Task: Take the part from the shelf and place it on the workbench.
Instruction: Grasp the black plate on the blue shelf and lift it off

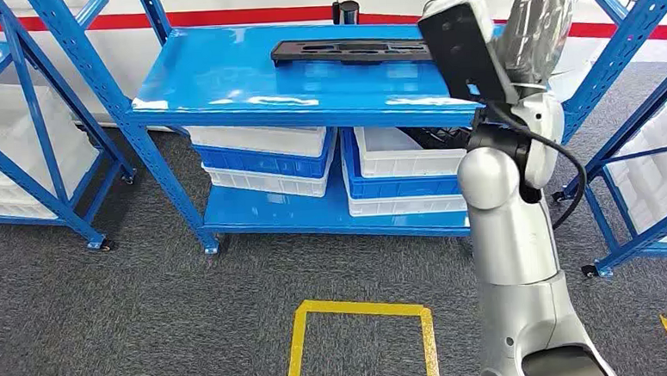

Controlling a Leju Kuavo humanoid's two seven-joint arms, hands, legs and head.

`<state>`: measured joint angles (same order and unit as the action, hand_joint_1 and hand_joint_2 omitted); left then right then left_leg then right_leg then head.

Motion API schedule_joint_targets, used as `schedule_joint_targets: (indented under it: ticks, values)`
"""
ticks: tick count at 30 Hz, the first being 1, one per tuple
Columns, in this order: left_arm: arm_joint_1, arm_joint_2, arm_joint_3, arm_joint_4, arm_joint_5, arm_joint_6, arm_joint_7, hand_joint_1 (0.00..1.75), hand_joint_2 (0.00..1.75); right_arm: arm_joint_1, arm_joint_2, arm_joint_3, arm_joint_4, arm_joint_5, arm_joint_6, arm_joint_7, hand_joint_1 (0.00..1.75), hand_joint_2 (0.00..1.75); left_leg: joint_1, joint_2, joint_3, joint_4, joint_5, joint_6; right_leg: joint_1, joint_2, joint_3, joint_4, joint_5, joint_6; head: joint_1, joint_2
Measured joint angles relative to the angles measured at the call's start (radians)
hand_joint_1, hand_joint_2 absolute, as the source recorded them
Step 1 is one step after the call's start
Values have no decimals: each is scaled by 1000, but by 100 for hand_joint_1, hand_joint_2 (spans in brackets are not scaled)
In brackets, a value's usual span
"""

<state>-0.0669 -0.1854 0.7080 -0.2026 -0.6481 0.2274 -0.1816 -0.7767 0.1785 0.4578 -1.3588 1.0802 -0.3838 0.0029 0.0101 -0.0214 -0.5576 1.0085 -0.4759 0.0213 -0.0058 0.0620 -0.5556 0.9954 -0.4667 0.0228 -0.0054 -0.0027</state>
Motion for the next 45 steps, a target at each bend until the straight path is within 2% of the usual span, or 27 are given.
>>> schedule_joint_targets:
  ticks: [3,10,20,24,27,30,32,34,35,38,39,40,41,42,43,44,45]
  values:
    - [-1,0,0,0,-5,-1,-5,0,0,16,4,-4,18,-38,2,-14,0,175,0,0,0,0,0,0,0,0,0,0,0,0,0,0]
    - [-1,0,6,0,5,-23,-23,0,0,54,6,-65,36,-273,88,-86,0,175,0,-1,0,0,0,0,0,-1,0,0,0,0,0,0]
    - [-1,1,16,0,9,-29,-23,0,0,62,-2,-107,36,-306,107,-94,0,175,0,-1,0,0,0,0,0,-1,0,0,0,0,0,0]
    - [-1,1,17,0,10,-26,-22,0,0,66,-5,-120,31,-374,141,-108,0,175,0,-1,0,1,0,0,0,-1,0,0,0,0,0,0]
    - [-1,2,20,0,11,-23,-23,0,0,66,-13,-131,29,-417,172,-119,0,175,-1,-1,-3,4,0,1,-7,-1,0,-1,2,2,0,0]
    - [-2,3,21,0,10,-15,-23,0,0,63,-23,-139,29,-442,182,-137,0,175,-4,-1,-5,5,-1,5,-13,0,0,-3,4,6,0,0]
    - [-4,4,21,0,7,-9,-20,0,0,57,-28,-141,32,-446,177,-150,0,175,-7,0,-2,-3,-2,15,-12,0,0,7,11,15,0,0]
    - [-6,4,22,0,4,-5,-15,0,0,49,-32,-142,36,-446,171,-159,0,175,-4,4,8,-14,-3,28,-9,-14,-16,40,6,23,2,0]
    - [-6,4,22,0,3,-4,-12,0,0,43,-33,-142,38,-447,169,-162,0,175,-2,7,15,-16,-3,32,-10,-25,-36,73,-8,22,3,0]
    - [-6,4,23,0,3,-4,-7,0,0,33,-35,-142,49,-450,167,-169,0,175,0,16,21,-18,-11,35,-14,-45,-143,246,-64,23,6,0]
    - [-6,3,23,0,3,-5,-6,0,0,34,-36,-142,53,-451,167,-171,0,175,2,18,24,-17,-15,33,-18,-47,-171,282,-69,30,5,0]
    - [-6,3,23,0,2,-6,-3,0,0,36,-38,-142,58,-452,165,-174,0,175,4,19,30,-17,-21,27,-23,-49,-181,282,-58,41,6,0]
    - [-6,2,23,0,1,-6,0,0,0,37,-39,-142,62,-453,164,-177,0,175,9,19,38,-17,-28,20,-29,-52,-173,245,-32,54,6,0]
    - [-6,3,23,0,-1,-7,3,0,0,37,-41,-142,65,-454,162,-180,0,175,13,20,48,-16,-37,11,-35,-57,-151,177,6,70,6,0]
    - [-6,4,23,0,-4,-7,6,0,0,37,-44,-142,71,-456,159,-184,0,175,17,22,57,-16,-46,1,-37,-62,-128,114,31,79,7,0]
    - [-7,5,23,0,-7,-8,8,0,0,36,-46,-142,76,-457,156,-188,0,175,19,24,64,-15,-55,-10,-35,-67,-111,65,42,74,8,0]
    - [-9,6,23,0,-10,-8,10,0,0,37,-49,-142,81,-459,154,-192,0,175,18,26,69,-16,-64,-20,-32,-70,-98,38,44,62,7,0]
